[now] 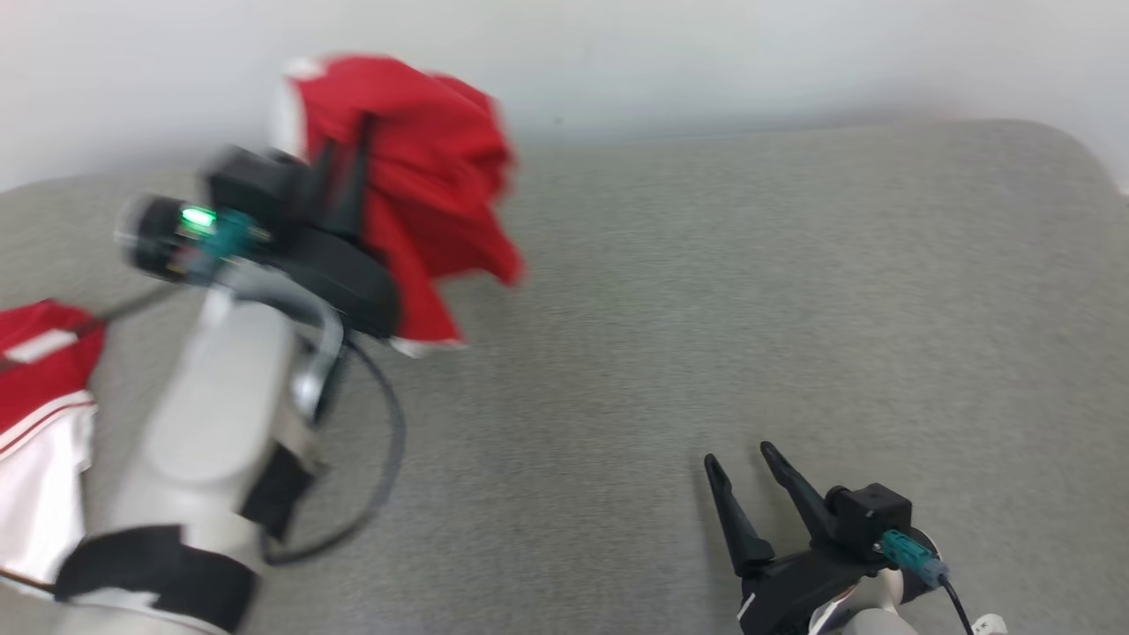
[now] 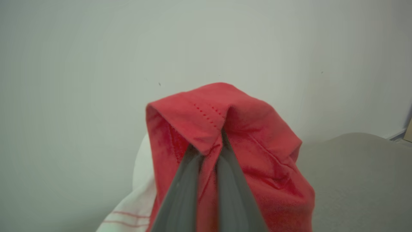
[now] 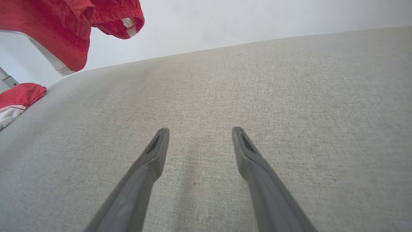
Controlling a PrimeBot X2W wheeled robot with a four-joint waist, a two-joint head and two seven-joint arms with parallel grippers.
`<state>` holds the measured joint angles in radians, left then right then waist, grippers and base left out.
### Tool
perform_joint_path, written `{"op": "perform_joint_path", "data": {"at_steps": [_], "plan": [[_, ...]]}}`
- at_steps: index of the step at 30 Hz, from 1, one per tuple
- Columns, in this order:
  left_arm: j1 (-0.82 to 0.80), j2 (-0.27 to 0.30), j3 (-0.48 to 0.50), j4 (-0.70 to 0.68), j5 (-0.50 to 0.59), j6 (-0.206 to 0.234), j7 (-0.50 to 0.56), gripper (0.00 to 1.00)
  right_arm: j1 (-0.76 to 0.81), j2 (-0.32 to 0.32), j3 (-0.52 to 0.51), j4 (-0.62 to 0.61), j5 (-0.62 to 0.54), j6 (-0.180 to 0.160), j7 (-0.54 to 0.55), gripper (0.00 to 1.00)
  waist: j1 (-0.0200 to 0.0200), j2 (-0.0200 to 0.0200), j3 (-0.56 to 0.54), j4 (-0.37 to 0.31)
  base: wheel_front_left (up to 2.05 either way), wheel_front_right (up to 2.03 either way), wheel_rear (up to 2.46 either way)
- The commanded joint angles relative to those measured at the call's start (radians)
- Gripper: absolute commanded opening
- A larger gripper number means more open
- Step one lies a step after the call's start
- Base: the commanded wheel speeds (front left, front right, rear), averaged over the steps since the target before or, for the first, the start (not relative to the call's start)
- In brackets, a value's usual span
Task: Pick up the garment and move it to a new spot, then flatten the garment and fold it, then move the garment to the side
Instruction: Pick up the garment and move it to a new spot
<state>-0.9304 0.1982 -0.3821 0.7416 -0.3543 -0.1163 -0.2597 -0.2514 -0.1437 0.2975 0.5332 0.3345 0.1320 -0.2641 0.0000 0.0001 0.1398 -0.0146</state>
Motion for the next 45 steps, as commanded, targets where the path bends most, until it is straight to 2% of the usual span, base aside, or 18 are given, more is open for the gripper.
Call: {"op": "perform_joint_path", "data": {"at_steps": [1, 8, 15, 16, 17, 31, 38, 45], "plan": [[0.023, -0.020, -0.016, -0.008, -0.003, -0.006, -0.007, 0.00, 0.010, 0.005, -0.010, 0.000, 0.008, -0.002, 0.000, 1.00, 0.0000, -0.0001, -0.011, -0.064, 0.00, 0.00, 0.00], [0.132, -0.105, -0.051, -0.080, -0.017, -0.015, -0.006, 0.00, 0.024, 0.011, -0.051, -0.012, -0.015, -0.002, 0.000, 1.00, 0.0000, -0.0001, -0.011, -0.147, 0.00, 0.00, 0.00], [0.283, -0.117, -0.039, -0.059, 0.005, -0.013, -0.006, 0.00, 0.019, 0.024, -0.074, -0.034, -0.034, -0.002, 0.000, 1.00, 0.0000, -0.0001, 0.000, -0.199, 0.00, 0.00, 0.00], [0.304, -0.117, -0.031, -0.056, 0.009, -0.013, -0.006, 0.42, 0.019, 0.025, -0.079, -0.040, -0.034, -0.002, 0.000, 1.00, 0.0000, -0.0001, 0.000, -0.201, 0.00, 0.00, 0.00], [0.327, -0.116, -0.022, -0.050, 0.013, -0.013, -0.006, 1.00, 0.021, 0.028, -0.084, -0.047, -0.029, -0.002, -0.001, 1.00, 0.0000, -0.0001, 0.000, -0.202, 0.00, 0.00, 0.00], [0.658, -0.068, 0.188, -0.204, 0.138, 0.038, -0.006, 1.00, 0.064, 0.048, -0.113, -0.077, -0.111, -0.002, 0.000, 1.00, 0.0000, -0.0001, -0.052, -0.148, 0.00, 0.00, 0.00], [0.802, -0.070, 0.293, -0.284, 0.174, 0.042, -0.006, 1.00, 0.093, 0.058, -0.122, -0.072, -0.147, -0.002, 0.000, 1.00, 0.0000, -0.0001, -0.097, -0.104, 0.00, 0.00, 0.00], [0.879, -0.091, 0.374, -0.342, 0.200, 0.042, -0.006, 1.00, 0.108, 0.054, -0.129, -0.052, -0.171, -0.002, 0.000, 1.00, 0.0000, -0.0001, -0.118, -0.071, 0.00, 0.00, 0.00]]}}
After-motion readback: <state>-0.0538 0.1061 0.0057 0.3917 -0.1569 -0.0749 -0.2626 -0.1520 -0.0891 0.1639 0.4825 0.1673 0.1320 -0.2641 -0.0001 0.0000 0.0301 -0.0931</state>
